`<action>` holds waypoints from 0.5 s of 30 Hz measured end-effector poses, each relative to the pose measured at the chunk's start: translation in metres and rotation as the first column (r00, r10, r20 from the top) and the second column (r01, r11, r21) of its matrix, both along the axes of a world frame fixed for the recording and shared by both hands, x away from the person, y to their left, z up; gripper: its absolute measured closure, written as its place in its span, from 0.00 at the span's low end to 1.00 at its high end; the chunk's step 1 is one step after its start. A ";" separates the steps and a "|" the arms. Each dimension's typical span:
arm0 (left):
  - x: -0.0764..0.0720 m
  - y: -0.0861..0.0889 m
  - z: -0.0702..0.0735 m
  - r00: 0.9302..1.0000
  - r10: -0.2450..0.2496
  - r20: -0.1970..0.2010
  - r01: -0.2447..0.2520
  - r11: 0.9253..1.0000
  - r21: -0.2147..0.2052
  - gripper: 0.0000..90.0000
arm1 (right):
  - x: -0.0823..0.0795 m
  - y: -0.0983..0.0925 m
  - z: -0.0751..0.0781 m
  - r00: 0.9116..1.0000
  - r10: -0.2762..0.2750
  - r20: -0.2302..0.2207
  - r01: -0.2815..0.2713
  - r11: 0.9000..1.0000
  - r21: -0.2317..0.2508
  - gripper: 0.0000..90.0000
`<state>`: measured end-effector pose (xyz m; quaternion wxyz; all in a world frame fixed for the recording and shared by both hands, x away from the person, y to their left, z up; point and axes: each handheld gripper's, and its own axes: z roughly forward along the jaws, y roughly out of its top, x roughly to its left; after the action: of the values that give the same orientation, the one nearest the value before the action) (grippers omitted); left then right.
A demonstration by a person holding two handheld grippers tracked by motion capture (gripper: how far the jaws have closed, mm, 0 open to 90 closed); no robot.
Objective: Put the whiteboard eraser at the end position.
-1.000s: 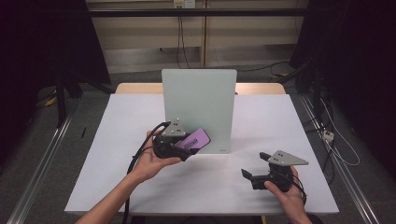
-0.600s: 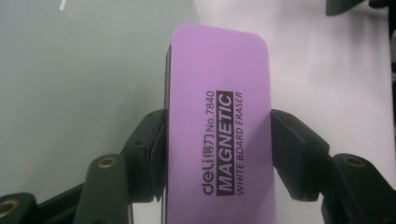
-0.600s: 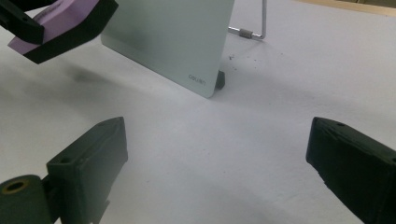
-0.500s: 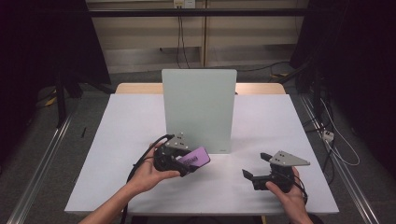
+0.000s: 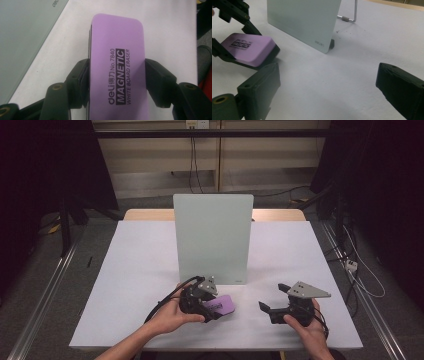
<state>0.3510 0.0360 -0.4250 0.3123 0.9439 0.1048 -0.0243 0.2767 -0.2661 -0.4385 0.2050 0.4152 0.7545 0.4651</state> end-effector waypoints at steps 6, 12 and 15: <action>0.005 -0.002 -0.012 0.999 0.046 -0.020 -0.047 0.999 -0.002 0.37 | 0.000 0.000 0.000 1.000 0.005 0.001 -0.005 1.000 0.002 0.06; 0.004 0.005 -0.007 0.997 0.079 0.026 -0.078 0.996 -0.052 0.22 | 0.000 0.000 0.000 1.000 0.005 0.000 -0.005 1.000 0.002 0.06; 0.005 0.012 -0.002 0.991 0.126 0.037 -0.122 0.987 -0.100 0.11 | 0.000 0.000 0.000 1.000 0.006 0.000 -0.006 1.000 0.002 0.06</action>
<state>0.3557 0.0482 -0.4267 0.3611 0.9194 0.1554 0.0104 0.2763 -0.2656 -0.4383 0.2033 0.4133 0.7553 0.4662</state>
